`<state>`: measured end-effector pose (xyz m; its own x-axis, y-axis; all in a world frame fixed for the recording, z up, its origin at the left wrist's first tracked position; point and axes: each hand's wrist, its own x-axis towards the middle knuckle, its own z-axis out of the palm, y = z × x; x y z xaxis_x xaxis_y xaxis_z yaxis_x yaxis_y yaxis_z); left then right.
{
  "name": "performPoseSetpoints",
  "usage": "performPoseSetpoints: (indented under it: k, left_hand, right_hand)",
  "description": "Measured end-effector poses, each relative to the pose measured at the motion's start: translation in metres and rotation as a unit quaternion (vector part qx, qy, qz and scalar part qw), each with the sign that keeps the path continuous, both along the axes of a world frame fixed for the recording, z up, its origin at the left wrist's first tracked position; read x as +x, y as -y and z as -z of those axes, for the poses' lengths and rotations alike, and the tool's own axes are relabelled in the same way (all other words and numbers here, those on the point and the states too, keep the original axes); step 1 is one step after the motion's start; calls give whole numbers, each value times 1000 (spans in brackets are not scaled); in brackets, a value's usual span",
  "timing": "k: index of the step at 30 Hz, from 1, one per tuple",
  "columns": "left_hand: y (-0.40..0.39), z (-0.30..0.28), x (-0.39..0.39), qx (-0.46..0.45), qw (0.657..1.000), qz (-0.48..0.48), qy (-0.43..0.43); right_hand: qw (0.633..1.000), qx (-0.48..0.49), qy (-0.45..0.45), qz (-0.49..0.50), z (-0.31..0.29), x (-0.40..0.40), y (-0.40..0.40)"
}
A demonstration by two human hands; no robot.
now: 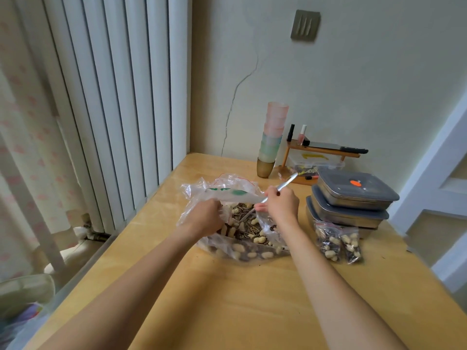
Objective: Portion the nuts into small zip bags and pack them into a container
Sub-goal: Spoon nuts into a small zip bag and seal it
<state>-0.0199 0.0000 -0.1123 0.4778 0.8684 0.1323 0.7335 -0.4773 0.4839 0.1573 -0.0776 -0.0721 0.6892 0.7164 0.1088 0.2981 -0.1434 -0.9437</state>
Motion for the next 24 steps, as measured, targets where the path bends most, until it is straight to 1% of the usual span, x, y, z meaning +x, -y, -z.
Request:
performPoseSetpoints:
  k: [3, 8, 10, 13, 18, 21, 24]
  left_hand:
    - [-6, 1, -3, 14, 1000, -23, 4]
    - [-8, 3, 5, -3, 996, 12, -84]
    - [-5, 3, 14, -7, 994, 20, -106]
    - [-1, 0, 25, 10, 989, 29, -143]
    - [6, -9, 35, 63, 983, 27, -171]
    - [4, -11, 40, 52, 984, 32, -167]
    - [0, -15, 44, -1, 991, 64, -118]
  right_hand:
    - [999, -7, 1, 36, -3, 11, 4]
    - [997, 9, 46, 67, -18, 26, 7]
    - [996, 12, 59, 65, -25, 28, 10]
    - [997, 16, 58, 50, -31, 30, 13]
    - [996, 33, 63, 51, -34, 30, 14]
    - [994, 44, 73, 62, -36, 29, 13]
    - [992, 55, 95, 68, -36, 28, 10]
